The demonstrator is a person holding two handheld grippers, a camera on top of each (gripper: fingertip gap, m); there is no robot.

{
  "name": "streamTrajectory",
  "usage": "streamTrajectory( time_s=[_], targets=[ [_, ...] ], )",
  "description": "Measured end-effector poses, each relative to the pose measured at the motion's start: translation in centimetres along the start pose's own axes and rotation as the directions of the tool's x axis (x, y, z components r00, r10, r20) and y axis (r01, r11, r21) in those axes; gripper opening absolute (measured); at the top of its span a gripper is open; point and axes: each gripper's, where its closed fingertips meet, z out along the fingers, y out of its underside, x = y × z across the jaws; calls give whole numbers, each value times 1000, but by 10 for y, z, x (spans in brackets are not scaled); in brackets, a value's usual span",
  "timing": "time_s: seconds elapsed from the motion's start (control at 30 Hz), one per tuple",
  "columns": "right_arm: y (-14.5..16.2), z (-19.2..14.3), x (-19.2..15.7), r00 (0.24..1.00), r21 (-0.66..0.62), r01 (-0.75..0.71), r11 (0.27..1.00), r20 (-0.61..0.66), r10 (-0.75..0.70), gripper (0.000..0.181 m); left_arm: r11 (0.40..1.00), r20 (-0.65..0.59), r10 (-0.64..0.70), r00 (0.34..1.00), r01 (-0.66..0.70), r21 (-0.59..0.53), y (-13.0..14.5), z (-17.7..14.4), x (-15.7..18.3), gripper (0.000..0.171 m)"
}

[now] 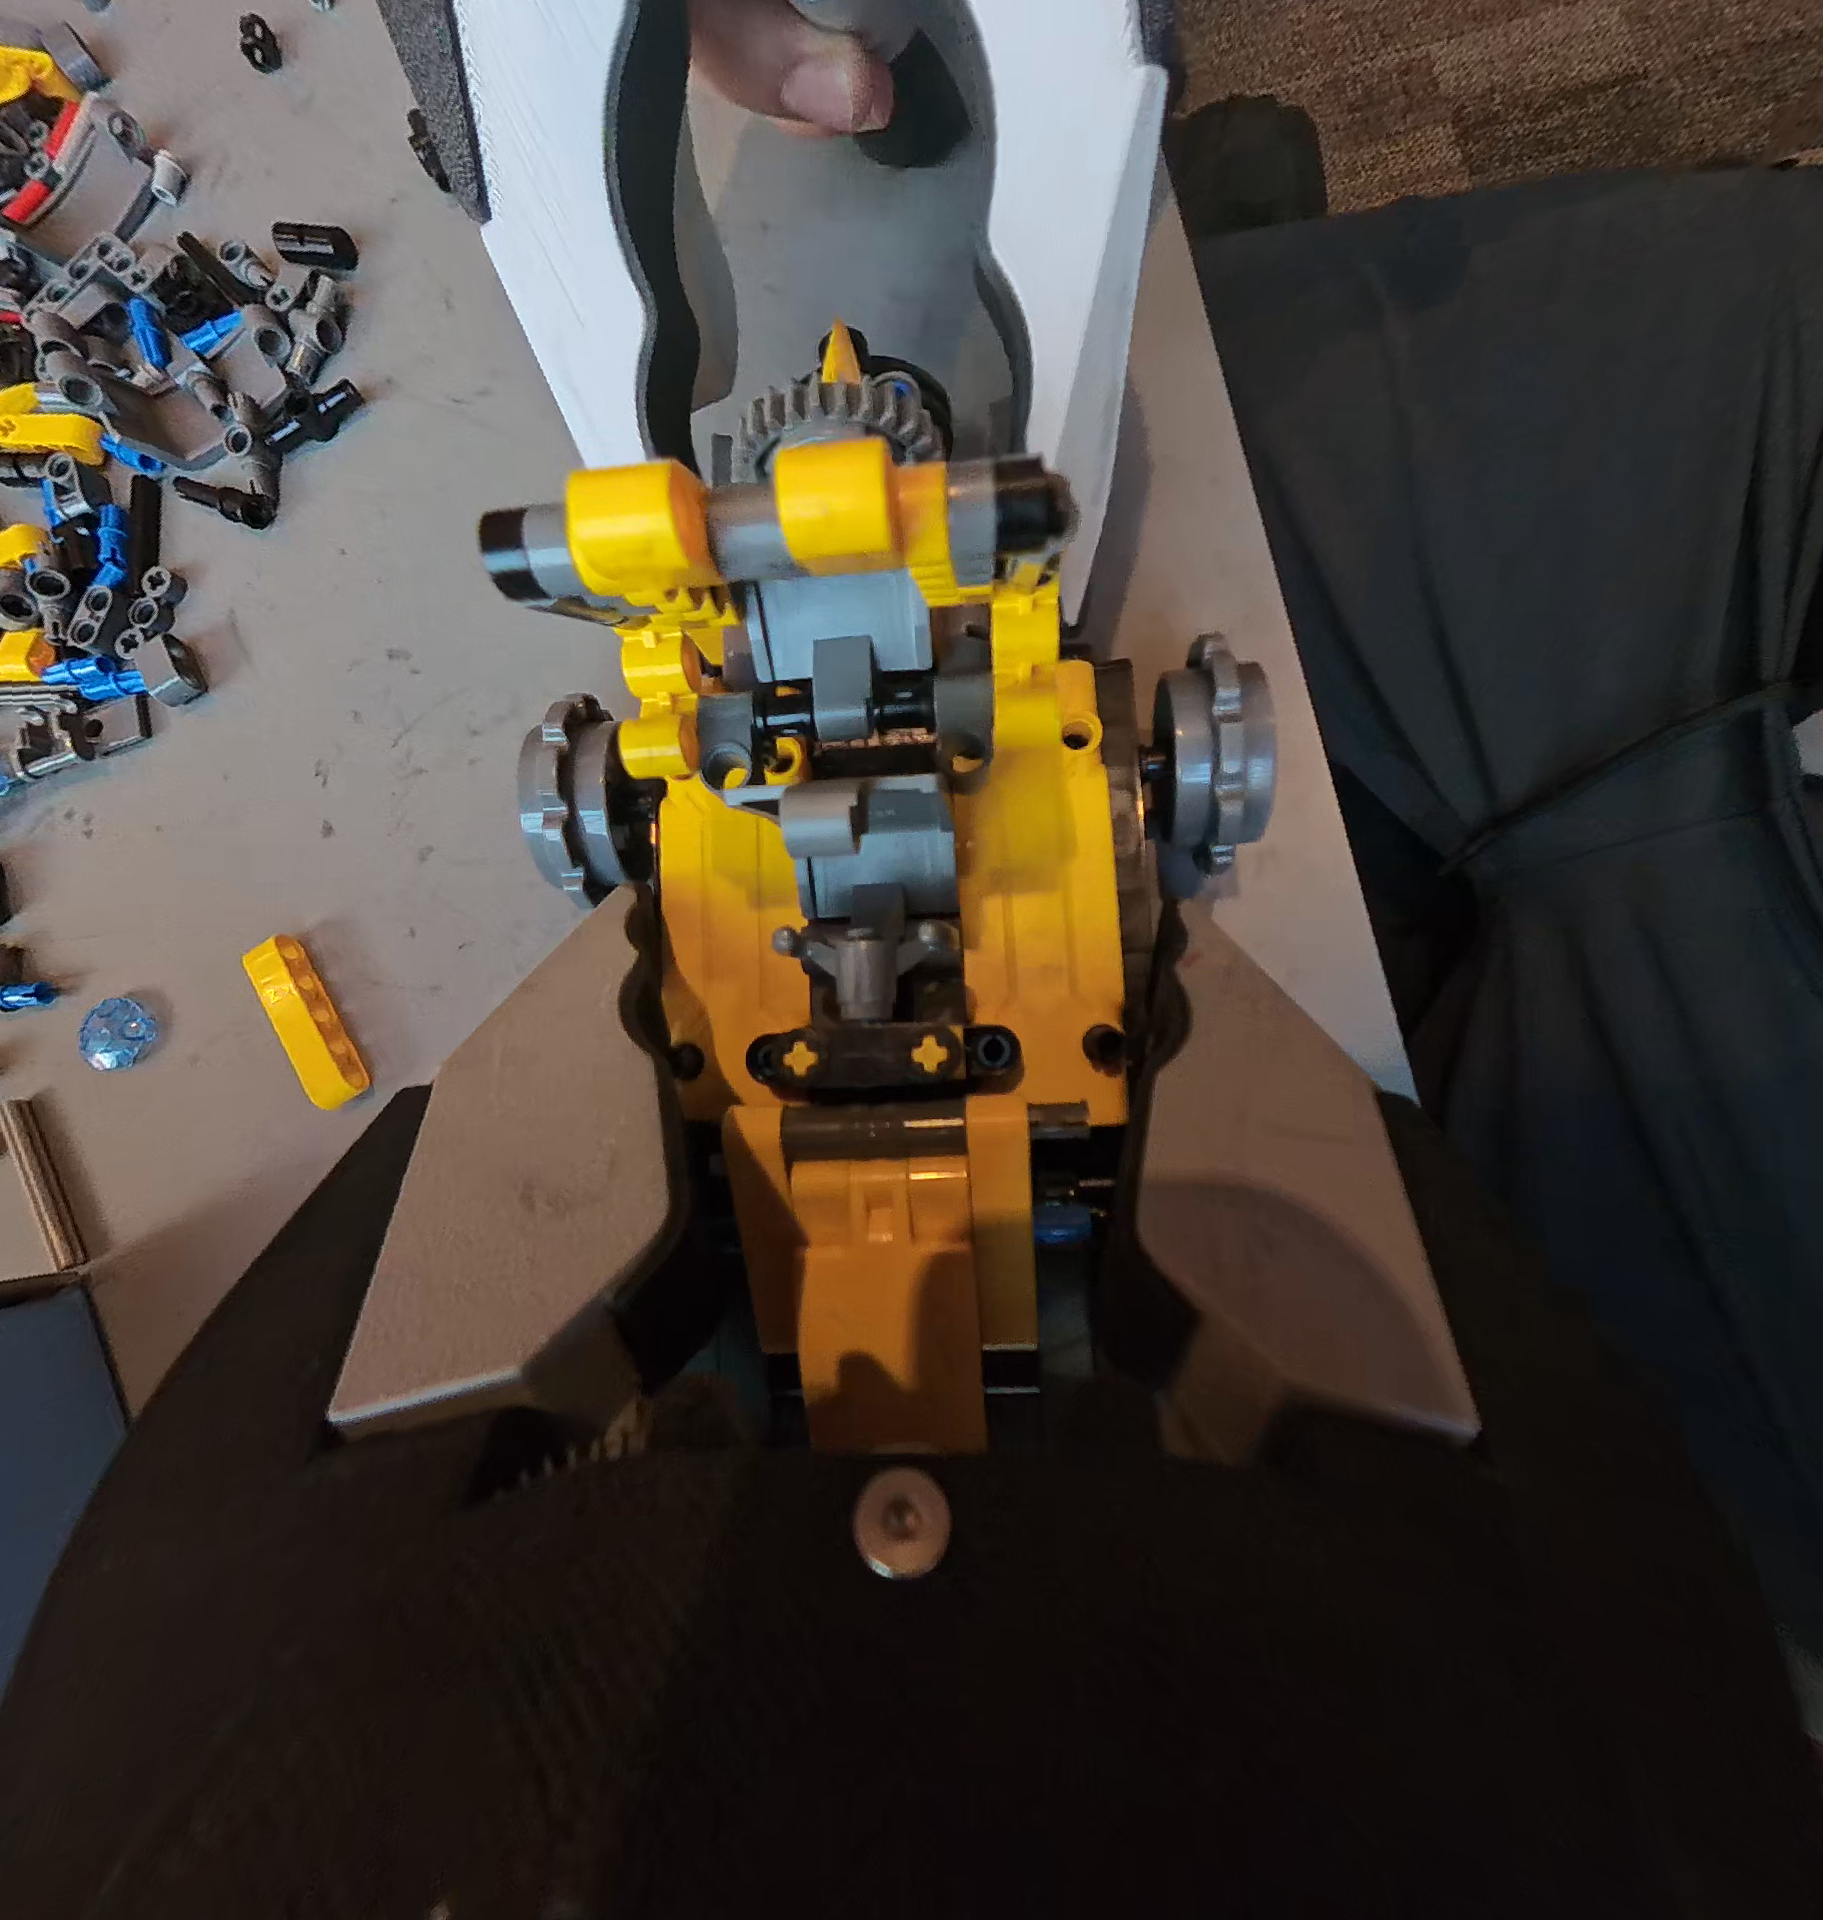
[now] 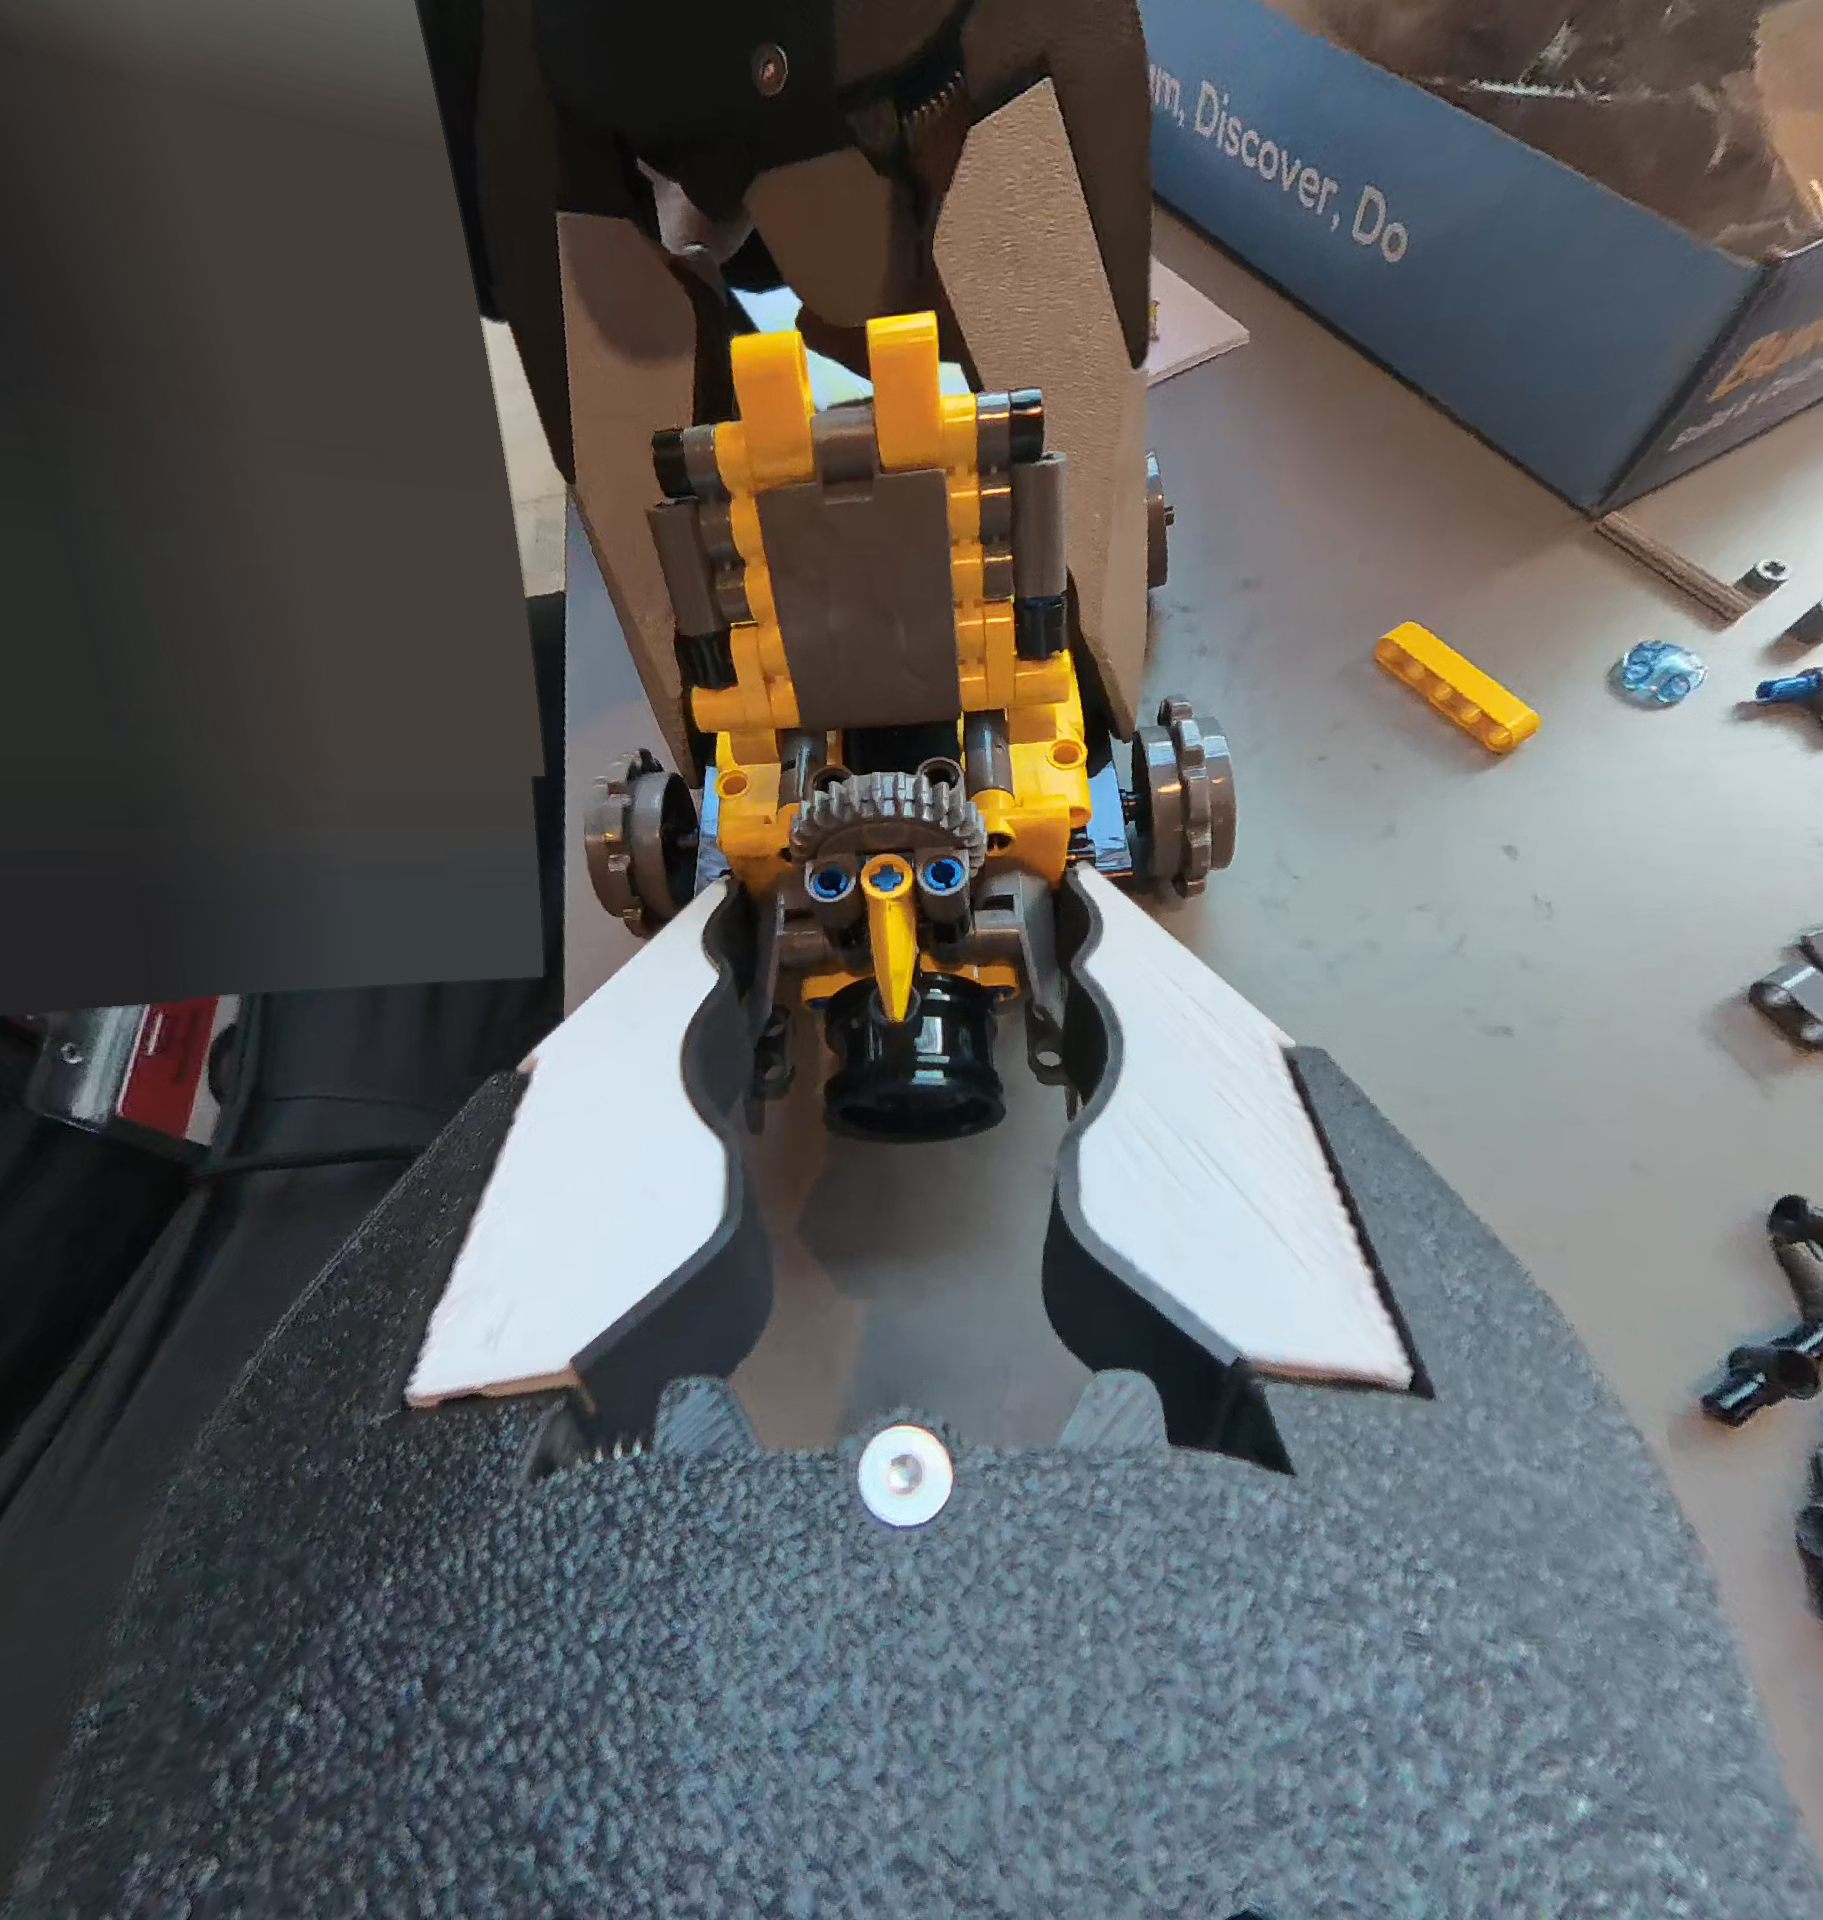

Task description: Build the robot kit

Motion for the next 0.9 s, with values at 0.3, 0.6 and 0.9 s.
streamTrajectory(
  time_s=[0.3,0.6,0.9],
  targets=[
    [-2,3,1,995,-59,86,995,-36,-88,56,1000,11,-12,1000,12,4,2,-2,-1,90],
    [-4,6,3,996,-43,83,996,26,-82,57,1000,24,-31,999,31,0,2,-1,-3,90],
    [-5,8,2,988,-52,152,987,31,-151,57,999,28,-40,999,40,6,3,-2,-4,90]
  ],
)
